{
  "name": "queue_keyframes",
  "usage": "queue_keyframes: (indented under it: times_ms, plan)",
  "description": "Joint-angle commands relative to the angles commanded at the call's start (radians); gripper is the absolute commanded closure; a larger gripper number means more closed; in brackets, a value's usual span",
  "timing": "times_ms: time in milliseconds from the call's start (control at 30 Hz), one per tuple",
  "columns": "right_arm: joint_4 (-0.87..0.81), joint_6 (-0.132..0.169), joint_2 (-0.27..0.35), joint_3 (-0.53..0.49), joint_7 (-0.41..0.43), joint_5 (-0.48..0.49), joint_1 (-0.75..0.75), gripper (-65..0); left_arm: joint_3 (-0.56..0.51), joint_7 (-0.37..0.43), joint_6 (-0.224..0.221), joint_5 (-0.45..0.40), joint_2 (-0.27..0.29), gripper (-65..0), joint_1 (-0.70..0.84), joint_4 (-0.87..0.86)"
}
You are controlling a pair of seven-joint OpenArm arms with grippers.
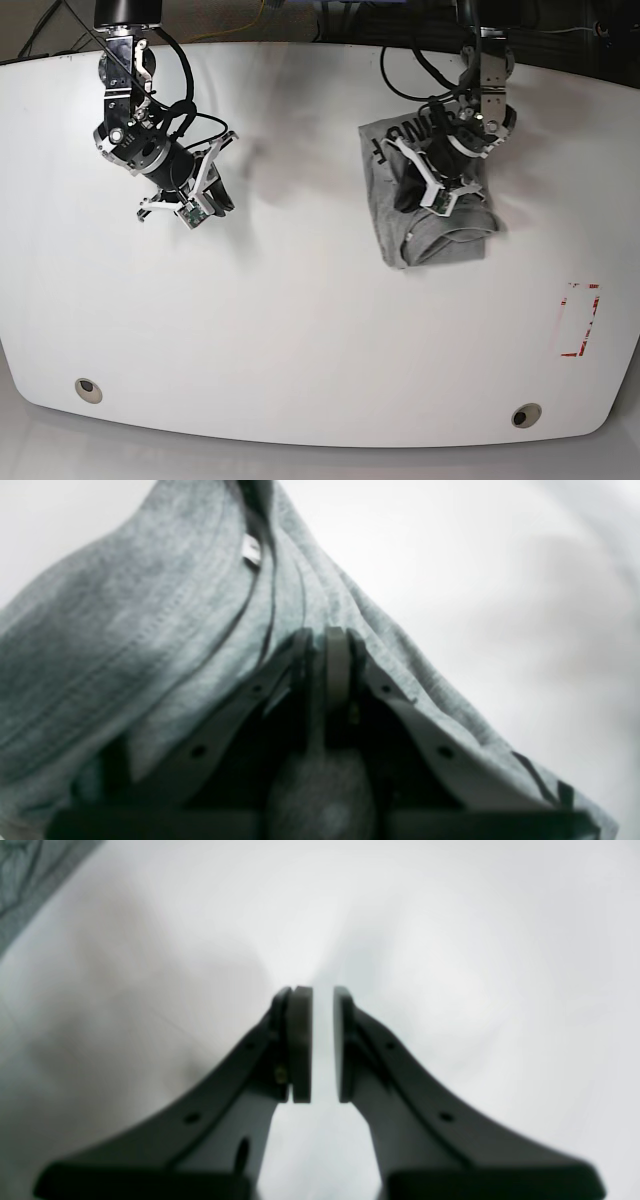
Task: Layout the t-shirt on the table in an organized manner, then fold the t-shirt properly
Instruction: 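Drag the folded shirt with the left gripper toward the table edge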
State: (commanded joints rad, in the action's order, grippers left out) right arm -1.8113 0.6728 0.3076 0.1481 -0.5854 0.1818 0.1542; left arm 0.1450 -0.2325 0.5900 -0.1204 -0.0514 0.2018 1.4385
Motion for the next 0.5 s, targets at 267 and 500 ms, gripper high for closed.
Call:
queue_keyframes:
  times_ms: [267,500]
  plan:
    - [-0.069,0.000,-0.002,0.015,-0.055,0.000,0.017,-6.4,0.150,0.000,0.108,-0.003,-0.048,-3.2,0.038,0.061]
    - [-0.120,0.000,-0.003,0.015,-0.089,0.000,0.026,-6.4,0.203,0.000,0.108,-0.003,-0.098,-3.2,0.037,0.112]
